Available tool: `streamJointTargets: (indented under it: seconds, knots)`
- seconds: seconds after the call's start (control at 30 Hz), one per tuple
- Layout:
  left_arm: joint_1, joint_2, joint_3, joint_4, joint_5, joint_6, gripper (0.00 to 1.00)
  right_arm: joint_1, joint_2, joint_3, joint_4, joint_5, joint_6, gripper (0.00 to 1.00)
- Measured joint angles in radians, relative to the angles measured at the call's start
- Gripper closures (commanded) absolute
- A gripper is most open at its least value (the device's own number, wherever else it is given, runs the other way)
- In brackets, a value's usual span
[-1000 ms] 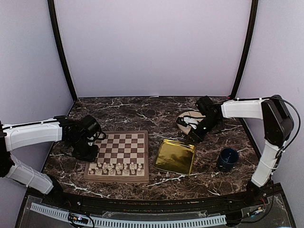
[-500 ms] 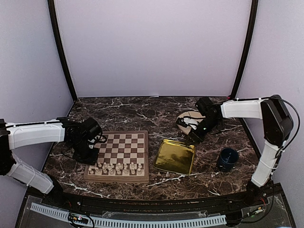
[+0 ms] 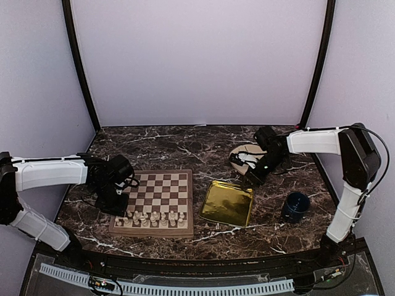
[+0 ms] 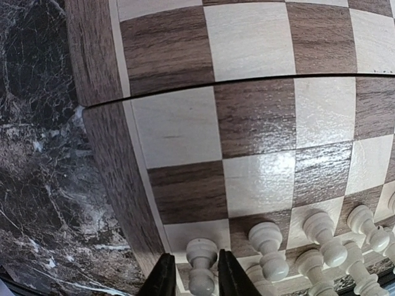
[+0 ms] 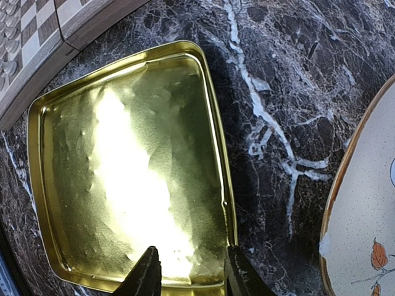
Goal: Set up the chess pieces on the board
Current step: Place the pawn on a2, then reset both arms
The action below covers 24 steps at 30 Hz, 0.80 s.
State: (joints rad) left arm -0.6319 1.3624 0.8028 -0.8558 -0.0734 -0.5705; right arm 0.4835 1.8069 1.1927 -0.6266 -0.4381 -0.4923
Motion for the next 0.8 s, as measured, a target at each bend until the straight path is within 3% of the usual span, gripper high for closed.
streamJointTargets:
  seconds: [0.33,0.5,0.7,0.73,0.77,0.8]
  knots:
    - [0.0,-0.04,0.025,-0.033,-0.035,0.005,0.7,0.0,0.0,0.009,-0.013,-0.007,0.0,0.64]
    - [0.001,-0.043,0.154,-0.039,-0.058,0.07,0.67,0.0,-0.034,0.041,-0.025,0.005,0.004,0.64]
    - [0.002,-0.021,0.364,0.008,-0.151,0.219,0.63,0.0,-0.187,0.097,-0.011,0.072,0.024,0.61]
    - [0.002,-0.019,0.382,0.031,-0.162,0.245,0.64,0.0,-0.217,0.104,0.0,0.092,0.032,0.53]
    - [0.002,-0.017,0.398,0.06,-0.175,0.276,0.63,0.0,-0.252,0.109,0.017,0.117,0.044,0.34]
    - [0.004,-0.015,0.411,0.099,-0.184,0.31,0.63,-0.002,-0.287,0.109,0.038,0.145,0.058,0.06]
